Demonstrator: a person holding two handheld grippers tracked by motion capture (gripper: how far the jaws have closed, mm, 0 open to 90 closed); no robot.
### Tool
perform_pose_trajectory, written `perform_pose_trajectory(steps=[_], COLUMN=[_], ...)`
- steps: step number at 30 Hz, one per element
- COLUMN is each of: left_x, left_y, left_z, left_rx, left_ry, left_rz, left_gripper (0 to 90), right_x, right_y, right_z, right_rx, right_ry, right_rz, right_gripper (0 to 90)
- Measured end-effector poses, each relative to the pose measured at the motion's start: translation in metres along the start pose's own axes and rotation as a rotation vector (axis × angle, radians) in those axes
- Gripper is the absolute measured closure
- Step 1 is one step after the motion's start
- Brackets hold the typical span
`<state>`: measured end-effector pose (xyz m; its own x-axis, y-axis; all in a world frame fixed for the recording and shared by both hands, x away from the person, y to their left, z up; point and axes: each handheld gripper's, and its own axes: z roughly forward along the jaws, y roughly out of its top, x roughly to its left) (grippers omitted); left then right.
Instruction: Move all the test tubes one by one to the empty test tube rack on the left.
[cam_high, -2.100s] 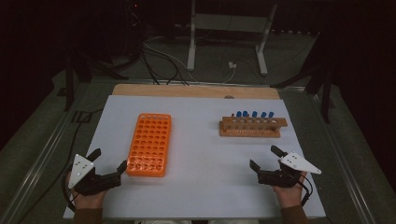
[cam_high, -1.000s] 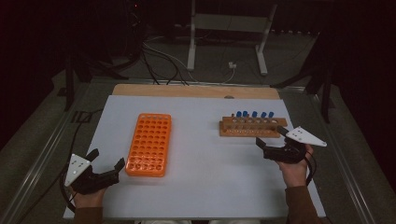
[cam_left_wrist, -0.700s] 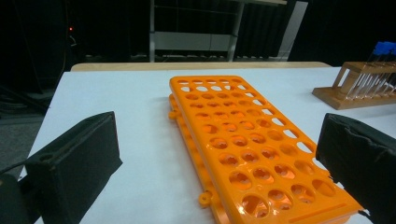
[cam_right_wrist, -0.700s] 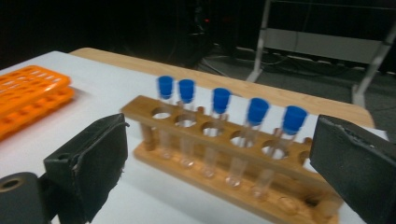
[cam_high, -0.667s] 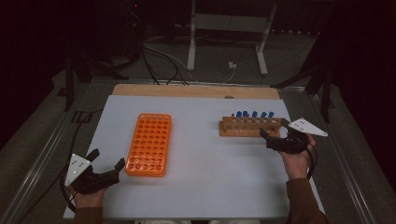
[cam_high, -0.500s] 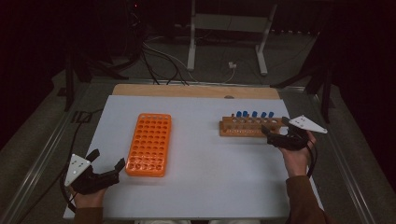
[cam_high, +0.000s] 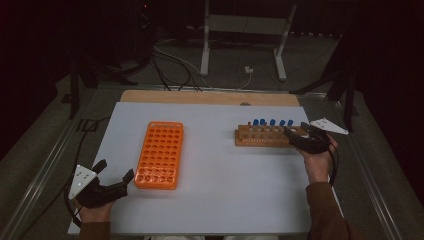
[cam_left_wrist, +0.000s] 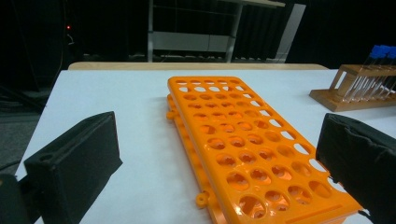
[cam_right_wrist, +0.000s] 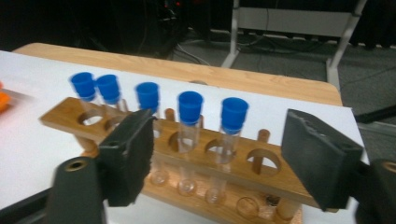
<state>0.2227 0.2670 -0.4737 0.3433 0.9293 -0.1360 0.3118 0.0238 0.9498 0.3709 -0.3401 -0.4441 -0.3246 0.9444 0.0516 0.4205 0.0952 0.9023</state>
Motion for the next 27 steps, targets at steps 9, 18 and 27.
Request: perform_pose_trajectory(steps=[9,18,27], left_x=[0.001,0.001,0.001], left_y=[-0.001,-0.001,-0.001], left_z=[0.001,0.001,0.001], left_rx=[0.002,0.004,0.005], left_ry=[-0.001,-0.003,-0.008], left_rz=[-0.006,-0.006,-0.011], left_gripper=[0.5,0.5,0.5], right_x=[-0.008,-0.002,0.002], right_y=[-0.009,-0.011,-0.012], right_z=[0.017,0.032,0.036], right_rx=[0.043,0.056,0.034], right_ry=[-0.006,-0.051,-0.062], right_rz=[0.014,-0.018,-0.019], right_gripper=[51.6,63.0,72.9])
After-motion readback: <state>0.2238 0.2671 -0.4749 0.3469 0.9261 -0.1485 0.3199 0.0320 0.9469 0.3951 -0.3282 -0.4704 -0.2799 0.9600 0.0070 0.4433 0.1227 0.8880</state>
